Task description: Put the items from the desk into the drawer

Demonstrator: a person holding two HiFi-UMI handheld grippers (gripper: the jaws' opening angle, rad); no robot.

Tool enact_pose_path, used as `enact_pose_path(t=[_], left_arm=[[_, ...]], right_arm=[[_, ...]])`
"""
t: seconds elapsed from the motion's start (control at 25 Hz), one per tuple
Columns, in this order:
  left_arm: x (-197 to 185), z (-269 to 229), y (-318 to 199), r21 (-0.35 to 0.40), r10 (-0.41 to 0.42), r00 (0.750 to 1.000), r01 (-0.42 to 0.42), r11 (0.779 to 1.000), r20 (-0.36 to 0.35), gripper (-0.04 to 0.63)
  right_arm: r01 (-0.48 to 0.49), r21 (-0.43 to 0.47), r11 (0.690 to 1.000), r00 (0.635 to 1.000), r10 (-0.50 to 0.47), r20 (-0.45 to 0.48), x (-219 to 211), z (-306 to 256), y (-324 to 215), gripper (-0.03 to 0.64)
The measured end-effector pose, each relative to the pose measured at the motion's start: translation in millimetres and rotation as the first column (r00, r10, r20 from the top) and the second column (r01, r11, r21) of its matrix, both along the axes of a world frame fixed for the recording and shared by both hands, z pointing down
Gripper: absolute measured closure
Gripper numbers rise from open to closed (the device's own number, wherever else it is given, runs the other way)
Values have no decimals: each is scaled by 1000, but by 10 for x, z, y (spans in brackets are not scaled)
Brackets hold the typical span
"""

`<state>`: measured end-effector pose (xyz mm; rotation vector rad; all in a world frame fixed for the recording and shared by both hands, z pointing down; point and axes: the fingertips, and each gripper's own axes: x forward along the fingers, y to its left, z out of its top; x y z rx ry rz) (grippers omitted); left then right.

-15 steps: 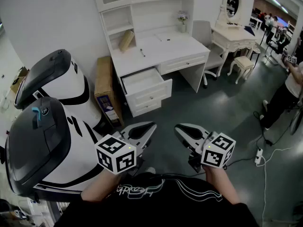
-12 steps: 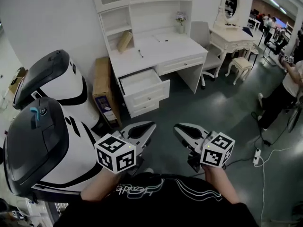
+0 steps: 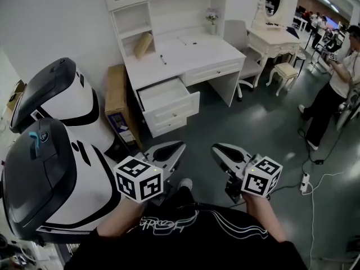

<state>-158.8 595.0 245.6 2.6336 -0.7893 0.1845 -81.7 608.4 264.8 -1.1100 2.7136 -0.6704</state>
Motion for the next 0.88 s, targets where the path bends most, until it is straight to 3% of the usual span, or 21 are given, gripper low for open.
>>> enact_pose_path(t=[0.4, 0.88], left_arm=[[246, 455, -1146, -41, 53, 999, -54, 998, -4, 569], [324, 920, -4159, -203, -54, 999, 53, 978, -1, 569]], right_arm=[[-51, -78, 996, 999, 51, 5, 278, 503, -1133, 558], [-22, -199, 980, 1000, 25, 10, 528, 817, -3934, 558]])
